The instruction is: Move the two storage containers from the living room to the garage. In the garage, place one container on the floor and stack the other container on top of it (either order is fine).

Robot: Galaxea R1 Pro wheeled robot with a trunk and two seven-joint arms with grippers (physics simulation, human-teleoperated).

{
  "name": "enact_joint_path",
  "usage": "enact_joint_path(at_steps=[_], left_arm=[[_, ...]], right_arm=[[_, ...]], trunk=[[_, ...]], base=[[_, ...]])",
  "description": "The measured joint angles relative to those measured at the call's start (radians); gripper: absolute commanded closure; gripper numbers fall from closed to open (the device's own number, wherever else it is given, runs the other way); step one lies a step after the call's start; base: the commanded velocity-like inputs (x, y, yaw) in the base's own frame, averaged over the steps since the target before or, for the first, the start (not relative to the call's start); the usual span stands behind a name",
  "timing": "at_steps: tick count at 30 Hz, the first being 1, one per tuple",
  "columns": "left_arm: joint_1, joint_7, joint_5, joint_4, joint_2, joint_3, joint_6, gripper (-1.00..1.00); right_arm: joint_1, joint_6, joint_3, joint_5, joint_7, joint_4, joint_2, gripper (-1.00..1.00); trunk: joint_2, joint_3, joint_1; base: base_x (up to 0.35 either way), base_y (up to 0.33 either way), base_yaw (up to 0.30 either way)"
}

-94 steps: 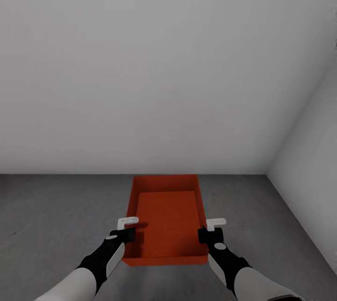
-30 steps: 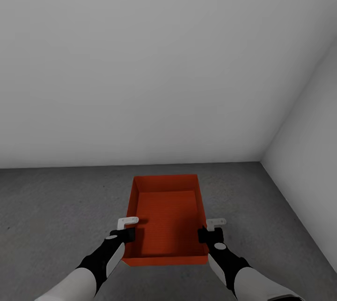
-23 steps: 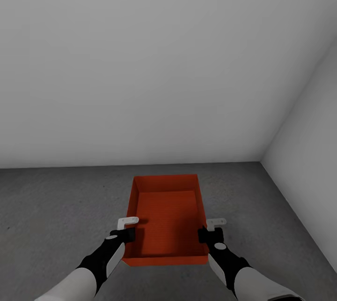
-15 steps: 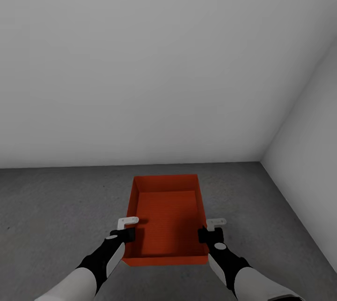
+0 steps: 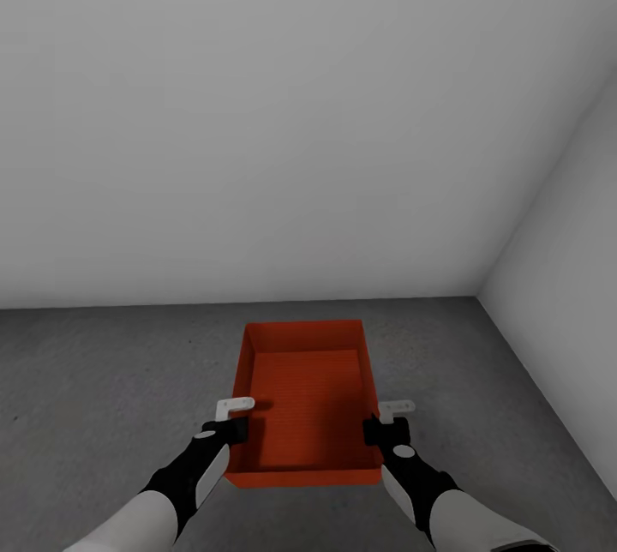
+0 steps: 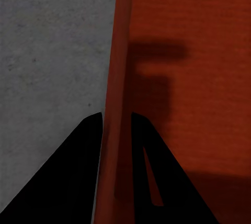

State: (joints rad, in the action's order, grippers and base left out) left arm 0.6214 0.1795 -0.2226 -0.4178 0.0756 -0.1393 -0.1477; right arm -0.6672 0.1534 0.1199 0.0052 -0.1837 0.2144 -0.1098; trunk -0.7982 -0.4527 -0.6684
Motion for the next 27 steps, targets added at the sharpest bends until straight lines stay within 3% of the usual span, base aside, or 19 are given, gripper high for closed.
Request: enact_joint_path(at_steps=[7,27], left_arm=[[0.001,0.000,0.011,-0.009,0.001,0.004,-0.012,1.00],[0.000,0.000,0.012,-0.010,0.001,0.005,-0.012,1.00]], right_arm=[[0.000,-0.001,0.002,-0.010,0.000,0.000,0.001,1.00],[0.000,-0.001,0.003,-0.011,0.001,0.000,0.001,1.00]], trunk=[[0.000,0.000,0.000],[-0.140,-0.063,-0.077]], base=[[0.000,0.000,0.000],[0.000,0.000,0.000]])
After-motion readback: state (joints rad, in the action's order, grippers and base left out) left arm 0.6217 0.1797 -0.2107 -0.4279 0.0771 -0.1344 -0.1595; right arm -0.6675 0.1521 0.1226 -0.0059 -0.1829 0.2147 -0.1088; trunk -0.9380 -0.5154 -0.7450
